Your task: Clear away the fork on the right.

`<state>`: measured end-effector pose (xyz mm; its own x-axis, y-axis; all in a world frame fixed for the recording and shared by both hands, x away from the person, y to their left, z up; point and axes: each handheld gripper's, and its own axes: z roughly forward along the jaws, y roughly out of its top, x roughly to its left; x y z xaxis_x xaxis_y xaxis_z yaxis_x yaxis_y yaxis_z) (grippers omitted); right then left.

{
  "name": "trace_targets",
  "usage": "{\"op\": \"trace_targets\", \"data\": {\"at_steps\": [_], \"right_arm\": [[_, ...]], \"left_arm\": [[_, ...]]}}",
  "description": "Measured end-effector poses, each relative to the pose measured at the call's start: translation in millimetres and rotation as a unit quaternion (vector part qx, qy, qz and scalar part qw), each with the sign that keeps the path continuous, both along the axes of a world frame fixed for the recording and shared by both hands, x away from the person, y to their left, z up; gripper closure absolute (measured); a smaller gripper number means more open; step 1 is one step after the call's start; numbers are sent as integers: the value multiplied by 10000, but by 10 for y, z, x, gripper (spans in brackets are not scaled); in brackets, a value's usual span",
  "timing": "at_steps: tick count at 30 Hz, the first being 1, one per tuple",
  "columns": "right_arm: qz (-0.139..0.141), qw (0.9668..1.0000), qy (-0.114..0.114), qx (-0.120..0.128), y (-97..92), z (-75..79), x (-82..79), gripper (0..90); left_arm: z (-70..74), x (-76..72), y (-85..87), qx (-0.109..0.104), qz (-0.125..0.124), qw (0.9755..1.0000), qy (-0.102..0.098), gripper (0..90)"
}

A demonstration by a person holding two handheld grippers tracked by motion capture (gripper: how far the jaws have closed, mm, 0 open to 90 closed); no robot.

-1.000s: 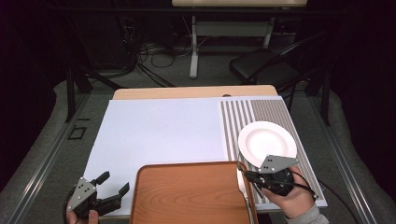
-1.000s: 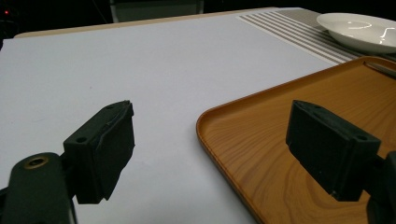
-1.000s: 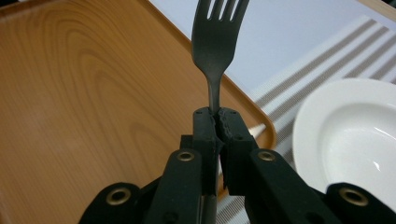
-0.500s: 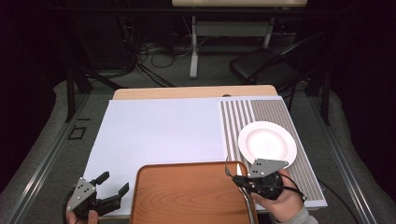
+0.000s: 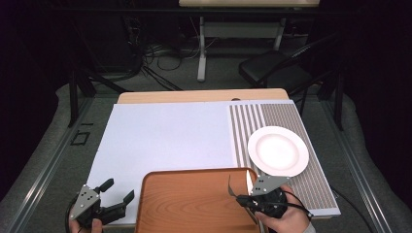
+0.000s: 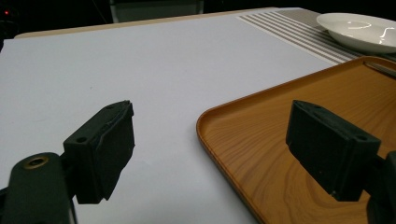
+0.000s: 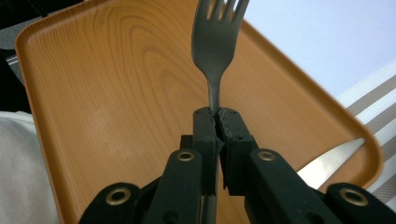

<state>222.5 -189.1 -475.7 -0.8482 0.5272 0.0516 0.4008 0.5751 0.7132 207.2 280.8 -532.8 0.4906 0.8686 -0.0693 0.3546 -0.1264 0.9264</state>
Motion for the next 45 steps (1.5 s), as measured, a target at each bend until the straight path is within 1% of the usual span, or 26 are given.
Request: {"op": "trace_targets", "data": {"at_steps": [3,4,9,10,11,13,14,16,18,20,22,23,24,26,28,30,31,32,33,40,43,45], "right_arm": [[-31,10000,40,-38,15,-28,-1,860],[-44,9999,131,-81,23,-47,5,860],[-146,9994,280,-168,28,-89,32,860],[-146,9994,280,-168,28,-89,32,860],[-200,9989,378,-199,33,-107,41,860],[-202,9987,413,-207,34,-111,47,860],[-259,9982,513,-196,44,-138,68,859],[-326,9972,636,-229,52,-161,99,859],[-405,9958,795,-197,61,-199,136,859],[-461,9948,887,-174,73,-241,168,859],[-463,9946,918,-171,79,-262,182,859],[-487,9935,1013,-191,94,-294,200,859],[-480,9932,1043,-195,99,-309,209,859],[-472,9929,1073,-194,106,-322,215,859],[-471,9928,1068,-270,121,-361,228,872],[-464,9926,1087,-266,124,-381,236,873],[-471,9921,1137,-258,123,-401,244,874],[-491,9913,1205,-185,121,-455,269,873],[-497,9909,1236,-216,118,-469,282,873],[-525,9897,1311,-221,129,-533,309,873],[-538,9897,1309,-217,132,-552,312,873],[-529,9894,1329,-260,137,-582,317,870]], "left_arm": [[-1,1,0,0,-4,10000,2,155],[-2,2,-1,6,-8,10000,1,155],[-2,2,-2,5,-13,10000,1,155],[-2,3,-2,5,-12,10000,2,155],[-3,3,-2,8,-12,10000,6,155],[-3,4,-2,3,-14,10000,10,155],[-4,6,-2,5,-18,10000,13,155],[-7,9,-3,8,-23,10000,30,155],[-7,9,-3,10,-29,10000,38,156],[-8,8,-3,2,-16,10000,36,155],[-8,9,-1,-2,-14,10000,38,155],[-9,10,0,-7,-11,10000,38,155],[-9,9,1,-5,-3,10000,40,155],[-8,8,2,-5,-14,10000,36,155],[-8,9,0,-4,-17,10000,36,155],[-9,11,-2,0,-24,10000,37,155],[-8,12,-2,8,-32,10000,45,155],[-9,12,-3,5,-30,10000,46,155],[-9,13,-3,12,-34,10000,47,155],[-10,15,0,-3,-25,10000,48,155],[-9,12,-2,6,-32,10000,46,155],[-9,11,-1,4,-33,10000,47,155]]}}
